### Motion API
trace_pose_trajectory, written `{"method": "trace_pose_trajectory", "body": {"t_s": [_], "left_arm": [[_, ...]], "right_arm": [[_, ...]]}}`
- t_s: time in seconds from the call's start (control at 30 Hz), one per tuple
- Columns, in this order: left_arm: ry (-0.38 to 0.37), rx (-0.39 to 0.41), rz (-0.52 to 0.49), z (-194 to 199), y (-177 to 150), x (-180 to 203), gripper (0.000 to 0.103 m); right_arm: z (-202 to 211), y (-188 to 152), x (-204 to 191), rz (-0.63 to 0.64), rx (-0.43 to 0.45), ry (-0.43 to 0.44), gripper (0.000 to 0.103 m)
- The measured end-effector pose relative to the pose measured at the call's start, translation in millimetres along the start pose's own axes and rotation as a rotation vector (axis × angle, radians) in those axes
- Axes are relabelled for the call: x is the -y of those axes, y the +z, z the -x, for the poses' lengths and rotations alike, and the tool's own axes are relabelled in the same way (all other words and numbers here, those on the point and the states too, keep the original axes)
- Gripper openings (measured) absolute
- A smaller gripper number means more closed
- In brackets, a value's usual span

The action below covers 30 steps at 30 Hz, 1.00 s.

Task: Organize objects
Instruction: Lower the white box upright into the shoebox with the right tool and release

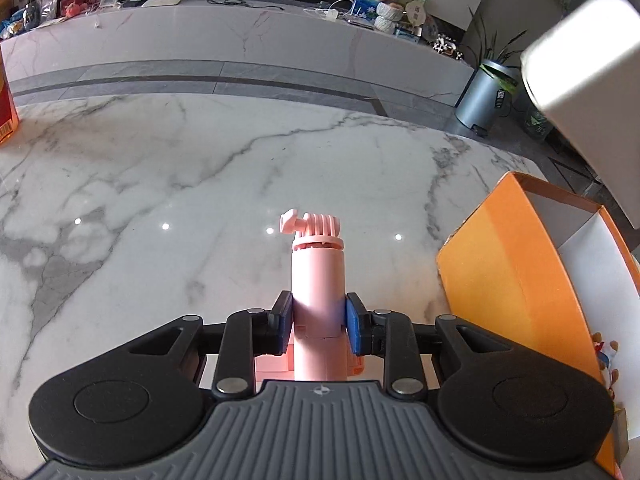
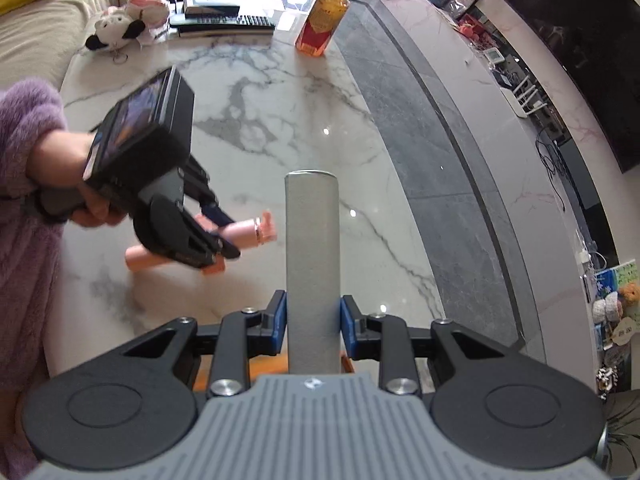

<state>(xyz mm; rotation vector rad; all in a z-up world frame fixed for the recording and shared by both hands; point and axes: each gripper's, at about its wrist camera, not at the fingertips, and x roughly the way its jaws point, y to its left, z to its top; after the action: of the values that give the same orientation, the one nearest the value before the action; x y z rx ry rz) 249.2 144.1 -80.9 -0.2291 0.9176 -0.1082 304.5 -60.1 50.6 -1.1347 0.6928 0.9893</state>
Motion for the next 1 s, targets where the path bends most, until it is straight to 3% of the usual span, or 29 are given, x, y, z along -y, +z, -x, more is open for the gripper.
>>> {"method": "trace_pose_trajectory", "body": {"t_s": [0.13,0.27,0.4,0.77,1.0], "left_arm": [[-0.033,0.012,-0.022,6.2,-4.1,6.8,0.032],[-0.045,0.044,-0.043,13.6,-2.6,14.6,0.032],[-0.073,0.058,-0.078,12.6,-2.6,26.4,0.032],[-0.083,0.026,-0.141,-5.5,0.5,46.6,0.032],[-0.076,0.027,-0.148,-5.7,0.9,48.5,0.032]], "right_arm": [[-2.8,-47.8,-19.3,0.008,-0.096,-0.004,0.029],[-30.5,-88.0,-35.1,0.036,-0.166,-0.044,0.029],[-67.5,-117.3,-47.9,0.061,-0.166,-0.099,0.029],[-136.5,-136.3,-70.5,0.271,-0.133,-0.233,0.029],[-149.2,-142.1,-75.8,0.27,-0.123,-0.26,0.03]]}}
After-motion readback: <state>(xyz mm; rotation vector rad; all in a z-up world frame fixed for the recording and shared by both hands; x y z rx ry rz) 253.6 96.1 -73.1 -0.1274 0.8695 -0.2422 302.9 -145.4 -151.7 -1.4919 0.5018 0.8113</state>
